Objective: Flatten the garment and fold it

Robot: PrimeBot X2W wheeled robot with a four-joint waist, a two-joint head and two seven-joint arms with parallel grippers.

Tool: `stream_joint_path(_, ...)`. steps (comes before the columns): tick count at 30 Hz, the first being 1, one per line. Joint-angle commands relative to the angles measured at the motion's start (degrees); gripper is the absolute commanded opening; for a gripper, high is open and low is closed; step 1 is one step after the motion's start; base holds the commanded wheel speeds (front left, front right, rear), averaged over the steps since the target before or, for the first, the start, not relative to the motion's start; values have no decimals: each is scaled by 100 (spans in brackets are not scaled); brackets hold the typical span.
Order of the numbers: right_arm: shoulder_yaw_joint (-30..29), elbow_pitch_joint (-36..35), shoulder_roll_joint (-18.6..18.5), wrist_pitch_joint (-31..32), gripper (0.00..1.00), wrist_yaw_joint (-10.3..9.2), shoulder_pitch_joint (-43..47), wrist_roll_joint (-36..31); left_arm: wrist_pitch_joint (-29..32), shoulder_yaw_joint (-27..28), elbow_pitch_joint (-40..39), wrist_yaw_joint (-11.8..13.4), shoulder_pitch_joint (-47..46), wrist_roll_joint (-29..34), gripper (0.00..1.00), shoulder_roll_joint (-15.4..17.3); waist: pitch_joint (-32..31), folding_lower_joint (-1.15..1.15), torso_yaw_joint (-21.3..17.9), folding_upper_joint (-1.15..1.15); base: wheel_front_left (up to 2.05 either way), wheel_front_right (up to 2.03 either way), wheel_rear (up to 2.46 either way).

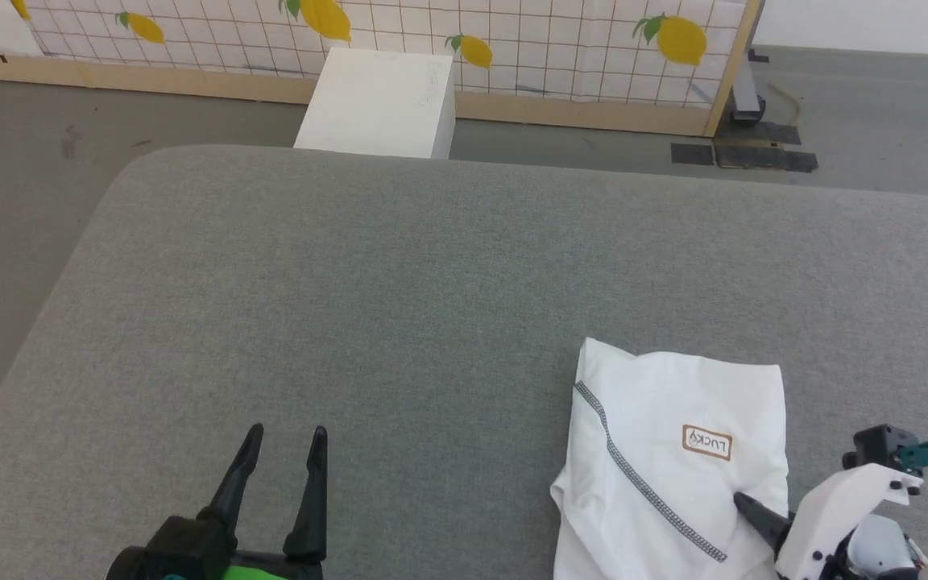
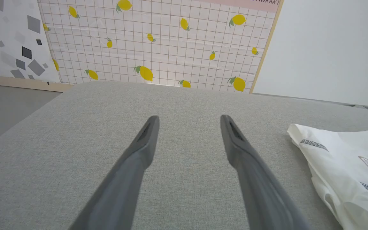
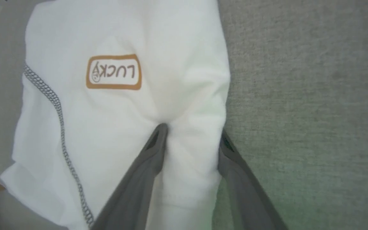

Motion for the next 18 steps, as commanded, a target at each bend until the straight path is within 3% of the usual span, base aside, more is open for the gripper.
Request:
stream_joint_path(1, 94, 114, 56, 0, 0, -8, -28, -68, 10, -10, -19, -22, -20, 36, 100, 51, -1, 0, -20, 0, 0, 0, 0)
stream_joint_path(11, 171, -369, -26, 139, 0, -8, -211, -476, -1, -21, -22, 45, -2, 2, 100, 48, 11, 0, -303, 0, 0, 0, 0)
stream_joint_path(18, 711, -729, -620, 174, 0, -8, -437, -697, -11, -48, -48, 64, -73, 6, 100, 76, 85, 0, -677, 0, 0, 0, 0)
